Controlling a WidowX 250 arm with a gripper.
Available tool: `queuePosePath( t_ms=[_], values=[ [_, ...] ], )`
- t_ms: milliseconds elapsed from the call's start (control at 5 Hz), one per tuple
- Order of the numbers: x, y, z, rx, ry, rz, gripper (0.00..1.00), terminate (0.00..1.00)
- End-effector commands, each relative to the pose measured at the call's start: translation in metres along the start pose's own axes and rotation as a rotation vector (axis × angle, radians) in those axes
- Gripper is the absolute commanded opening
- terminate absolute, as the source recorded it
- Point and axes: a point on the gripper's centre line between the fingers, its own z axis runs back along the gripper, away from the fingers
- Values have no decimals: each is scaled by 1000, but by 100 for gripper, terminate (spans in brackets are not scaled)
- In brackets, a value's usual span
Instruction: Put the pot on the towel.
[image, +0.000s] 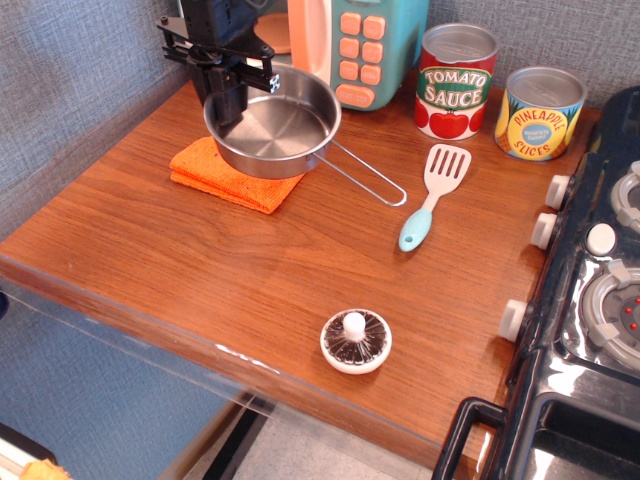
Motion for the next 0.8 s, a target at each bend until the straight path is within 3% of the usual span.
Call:
queuePosePath(
  t_ms=[0,400,600],
  values=[
    [10,19,-7,73,9,60,0,0],
    [12,37,-26,100,56,83,0,0],
    [15,46,-26,93,51,107,0,0]
  ],
)
